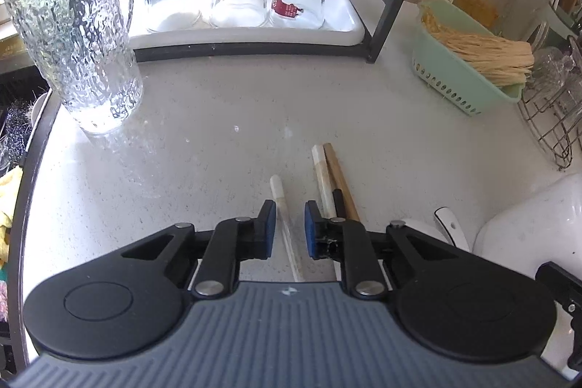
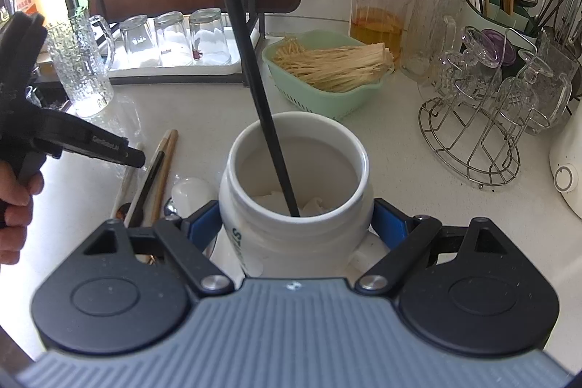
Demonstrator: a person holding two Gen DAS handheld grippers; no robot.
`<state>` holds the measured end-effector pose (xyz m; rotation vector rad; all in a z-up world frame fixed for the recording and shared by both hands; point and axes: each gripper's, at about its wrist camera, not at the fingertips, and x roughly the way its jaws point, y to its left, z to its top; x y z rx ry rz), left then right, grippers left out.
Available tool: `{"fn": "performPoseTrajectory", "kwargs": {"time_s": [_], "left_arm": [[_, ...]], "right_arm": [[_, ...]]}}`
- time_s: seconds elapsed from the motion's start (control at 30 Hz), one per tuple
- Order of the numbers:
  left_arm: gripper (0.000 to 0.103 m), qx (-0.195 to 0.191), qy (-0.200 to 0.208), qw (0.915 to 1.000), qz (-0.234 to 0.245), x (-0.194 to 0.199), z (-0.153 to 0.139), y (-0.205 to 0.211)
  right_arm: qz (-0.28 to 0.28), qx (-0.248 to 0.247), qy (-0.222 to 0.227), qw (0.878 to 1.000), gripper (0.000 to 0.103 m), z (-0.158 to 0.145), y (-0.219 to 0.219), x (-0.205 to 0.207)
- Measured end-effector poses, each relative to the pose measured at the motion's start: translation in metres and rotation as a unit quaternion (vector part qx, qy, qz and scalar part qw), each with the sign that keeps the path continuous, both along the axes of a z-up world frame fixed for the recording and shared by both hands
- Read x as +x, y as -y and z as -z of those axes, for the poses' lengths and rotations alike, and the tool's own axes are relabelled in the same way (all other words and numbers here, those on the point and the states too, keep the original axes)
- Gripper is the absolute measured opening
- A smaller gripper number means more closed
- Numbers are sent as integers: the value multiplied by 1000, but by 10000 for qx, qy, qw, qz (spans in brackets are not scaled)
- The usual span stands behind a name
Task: Organize utensils
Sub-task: 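Close the left tool on a white chopstick, then lift the white chopstick with the left tool toward the mug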
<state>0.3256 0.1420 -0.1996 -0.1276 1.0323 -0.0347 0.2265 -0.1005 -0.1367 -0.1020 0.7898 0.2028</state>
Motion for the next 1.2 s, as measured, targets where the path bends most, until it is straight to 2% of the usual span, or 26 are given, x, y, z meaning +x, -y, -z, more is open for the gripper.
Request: {"fn": "performPoseTrajectory", "kwargs": {"time_s": [0.2, 0.27, 0.47, 0.77, 1.2], "left_arm": [[16, 14, -38, 10000, 30, 3, 1, -2], [10, 13, -50, 10000, 42, 4, 2, -3], [9, -113, -25, 9999, 52, 1, -4, -4], [7, -203, 333, 9991, -158, -26, -48, 4], [7, -403, 793, 9946, -540, -77, -109, 34]], "right_arm": [[48, -2, -29, 10000, 90, 0, -1, 1], [54, -11, -27, 10000, 90, 1, -1, 1], [4, -10, -21, 10000, 90, 1, 0, 2], [-371, 150, -146, 9991, 90, 2, 10, 6], [-907, 221, 59, 9956, 90, 5, 18, 0]]}}
